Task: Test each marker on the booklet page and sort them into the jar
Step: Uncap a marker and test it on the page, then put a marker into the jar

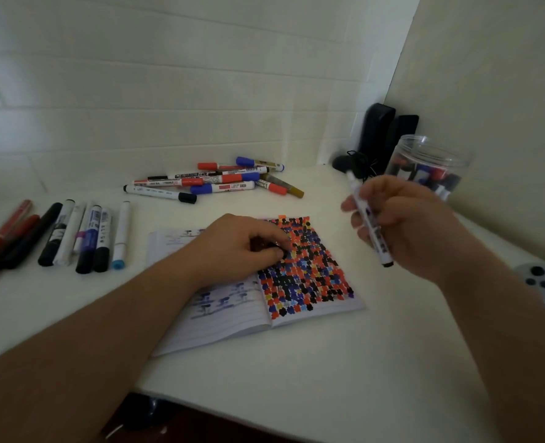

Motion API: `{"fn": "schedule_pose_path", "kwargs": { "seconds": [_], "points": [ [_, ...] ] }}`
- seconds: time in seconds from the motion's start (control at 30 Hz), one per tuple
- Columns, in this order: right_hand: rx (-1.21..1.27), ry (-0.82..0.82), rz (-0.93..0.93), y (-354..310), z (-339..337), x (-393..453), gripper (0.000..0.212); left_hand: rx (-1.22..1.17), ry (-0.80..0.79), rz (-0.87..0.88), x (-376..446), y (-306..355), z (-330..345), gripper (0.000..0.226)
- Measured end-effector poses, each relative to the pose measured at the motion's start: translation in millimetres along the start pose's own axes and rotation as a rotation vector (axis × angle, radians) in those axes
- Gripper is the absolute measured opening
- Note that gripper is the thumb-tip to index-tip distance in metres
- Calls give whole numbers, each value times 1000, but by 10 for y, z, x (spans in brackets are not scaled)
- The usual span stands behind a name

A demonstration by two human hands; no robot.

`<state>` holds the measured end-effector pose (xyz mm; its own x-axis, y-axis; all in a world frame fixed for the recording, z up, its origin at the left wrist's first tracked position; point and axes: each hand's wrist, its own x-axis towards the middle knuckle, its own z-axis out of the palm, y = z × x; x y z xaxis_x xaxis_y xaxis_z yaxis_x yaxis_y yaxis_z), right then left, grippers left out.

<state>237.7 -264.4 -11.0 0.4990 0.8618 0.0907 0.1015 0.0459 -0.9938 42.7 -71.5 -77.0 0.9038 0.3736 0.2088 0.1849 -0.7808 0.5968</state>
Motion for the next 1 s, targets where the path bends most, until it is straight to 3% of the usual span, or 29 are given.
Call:
{"fn": "schedule_pose_path", "kwargs": {
  "seconds": [0.03,0.1,0.17,0.23,0.33,0.4,0.53,0.63,0.77,1.0],
  "points": [
    [260,-82,21,-37,-87,-4,43,36,-18,24,3,11,1,22],
    [480,-241,-13,-50,-174,0,42,103,-47,79,11,33,1,24],
    [488,-386,-25,34,-188,-3,43,151,-67,112,19,44,3,27],
    [341,-426,4,167,-132,-13,32,182,-85,115,21,45,4,32],
    [82,-414,54,352,38,-70,18,220,-112,126,27,43,9,41],
    [44,-376,59,446,170,-113,8,239,-127,125,37,46,14,45],
    [-13,-258,47,513,263,-183,23,305,-164,118,48,52,37,58],
    [-66,-260,33,511,219,-230,29,357,-199,105,36,79,44,69],
    [-189,-259,-11,509,229,-261,24,346,-193,108,26,90,49,69],
    [-437,-57,-66,525,356,-289,35,324,-181,104,27,82,62,65]
  ]
}}
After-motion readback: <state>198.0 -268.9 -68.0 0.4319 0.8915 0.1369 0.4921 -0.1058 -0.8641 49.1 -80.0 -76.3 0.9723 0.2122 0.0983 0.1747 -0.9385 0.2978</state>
